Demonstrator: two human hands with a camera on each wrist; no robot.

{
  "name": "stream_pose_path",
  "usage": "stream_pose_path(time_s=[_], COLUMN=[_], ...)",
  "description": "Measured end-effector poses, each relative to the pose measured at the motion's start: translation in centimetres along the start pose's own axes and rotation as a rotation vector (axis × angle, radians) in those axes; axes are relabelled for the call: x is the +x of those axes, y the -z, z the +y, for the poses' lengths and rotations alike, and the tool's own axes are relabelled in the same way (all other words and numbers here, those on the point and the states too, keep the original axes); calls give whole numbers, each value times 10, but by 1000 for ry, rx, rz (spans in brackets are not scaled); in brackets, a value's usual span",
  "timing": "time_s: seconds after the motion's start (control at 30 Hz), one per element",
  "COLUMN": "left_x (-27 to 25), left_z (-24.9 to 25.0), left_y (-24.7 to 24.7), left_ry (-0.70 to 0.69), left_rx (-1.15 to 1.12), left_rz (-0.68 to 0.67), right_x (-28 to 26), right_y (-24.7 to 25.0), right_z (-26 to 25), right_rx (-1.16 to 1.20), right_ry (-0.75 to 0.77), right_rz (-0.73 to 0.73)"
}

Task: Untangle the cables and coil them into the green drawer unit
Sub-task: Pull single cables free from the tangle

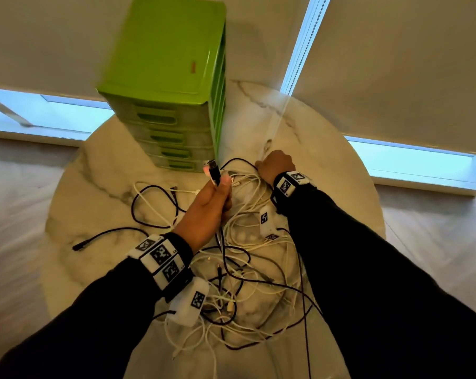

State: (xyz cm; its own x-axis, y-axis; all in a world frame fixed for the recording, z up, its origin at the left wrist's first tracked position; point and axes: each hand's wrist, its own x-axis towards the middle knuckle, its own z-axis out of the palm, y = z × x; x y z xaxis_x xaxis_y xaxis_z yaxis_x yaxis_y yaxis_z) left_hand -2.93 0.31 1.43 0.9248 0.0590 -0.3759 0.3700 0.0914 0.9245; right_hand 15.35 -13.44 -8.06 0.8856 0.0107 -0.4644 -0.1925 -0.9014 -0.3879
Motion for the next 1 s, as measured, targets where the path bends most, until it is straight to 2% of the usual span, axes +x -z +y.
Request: stream_pose_path(time_s=[0.1,0.2,0.27,0.33,0.4,0.47,0.57,0.7,0.83,1.0], left_x=[-5,-6,-6,-7,-11,-16,-23,-44,-66,-98], left_z=[2,2,0,-3,-4,-3,0,17,22,21], left_y=[-3,-2,-2,-3,-8,-15,-23,-28,-27,-27], left_ry=[8,17,27,40,38,28,8,-27,-78,-106], left_rx=[0,-3,-18,-28,-49,-72,-182,-333,-245,-162], left_rz=[-13,-2,10,26,38,48,58,59,26,6], right_x=[-3,-15,-23,-41,-68,-102,-159,-224,-263,-292], right_y=[2,24,50,86,126,158,156,88,39,25], right_z=[0,5,4,-7,-22,-32,-30,-4,10,14], right_rx=[-24,48,316,626,899,1007,893,615,483,398], right_ry=[55,211,317,401,508,594,674,744,689,682], right_rz=[-28,133,265,326,294,193,85,11,-13,13])
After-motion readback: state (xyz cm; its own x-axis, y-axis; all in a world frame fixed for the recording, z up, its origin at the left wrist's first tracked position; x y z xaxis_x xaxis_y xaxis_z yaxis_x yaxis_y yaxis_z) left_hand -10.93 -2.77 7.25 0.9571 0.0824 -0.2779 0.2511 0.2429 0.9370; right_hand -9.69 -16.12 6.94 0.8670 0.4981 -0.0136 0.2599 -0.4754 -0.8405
